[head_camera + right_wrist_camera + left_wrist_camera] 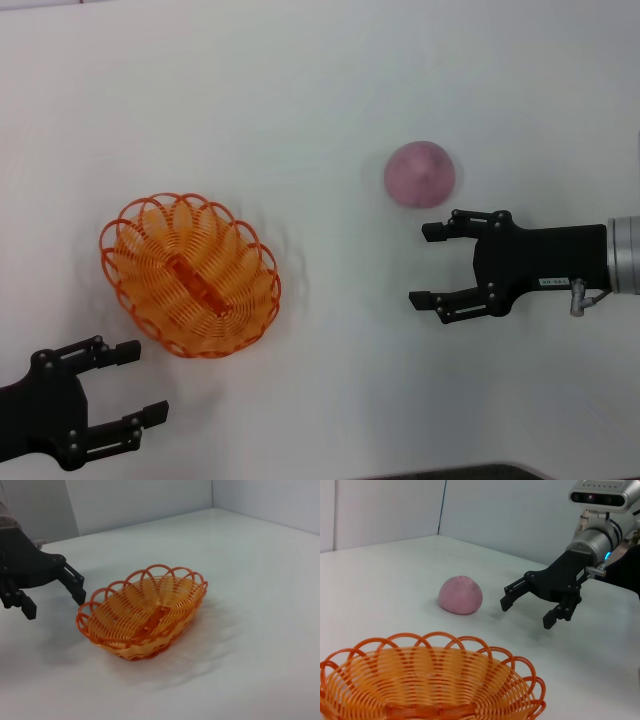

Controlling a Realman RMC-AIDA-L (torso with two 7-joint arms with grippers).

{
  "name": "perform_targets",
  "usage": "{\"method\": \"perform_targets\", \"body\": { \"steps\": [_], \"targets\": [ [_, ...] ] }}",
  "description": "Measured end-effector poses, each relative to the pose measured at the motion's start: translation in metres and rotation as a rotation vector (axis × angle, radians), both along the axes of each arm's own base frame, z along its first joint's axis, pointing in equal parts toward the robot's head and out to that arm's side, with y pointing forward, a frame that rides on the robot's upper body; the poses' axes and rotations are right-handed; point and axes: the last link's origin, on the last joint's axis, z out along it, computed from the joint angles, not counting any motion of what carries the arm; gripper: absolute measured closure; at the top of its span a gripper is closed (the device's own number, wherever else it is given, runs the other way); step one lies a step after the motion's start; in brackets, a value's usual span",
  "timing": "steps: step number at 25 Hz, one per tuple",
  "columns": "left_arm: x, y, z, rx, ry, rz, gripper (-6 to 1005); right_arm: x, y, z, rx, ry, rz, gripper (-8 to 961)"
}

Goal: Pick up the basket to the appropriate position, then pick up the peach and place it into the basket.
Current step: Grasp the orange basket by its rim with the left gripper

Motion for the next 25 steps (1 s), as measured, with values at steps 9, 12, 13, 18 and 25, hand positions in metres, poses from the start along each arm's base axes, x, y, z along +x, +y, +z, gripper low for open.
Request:
{"method": "perform_targets", "body": {
  "steps": [9,12,13,18,25],
  "targets": [
    [0.0,0.0,0.0,0.0,0.001,0.001,245,0.001,0.0,-0.001,0.0,-0.001,-0.008,6],
    [0.0,0.0,0.0,-0.006,-0.005,0.011,245,0.001,0.0,-0.002,-0.001,-0.001,-0.008,6],
    [0.0,0.0,0.001,-0.013,-0.011,0.028,245,0.001,0.0,-0.002,-0.002,-0.001,-0.008,6],
    [0.001,0.008,0.007,-0.062,-0.045,0.15,246,0.001,0.0,-0.002,-0.002,-0.001,-0.008,6],
    [0.003,0.034,0.022,-0.152,-0.101,0.418,247,0.0,0.0,-0.001,-0.001,0.0,-0.008,7]
  ]
}}
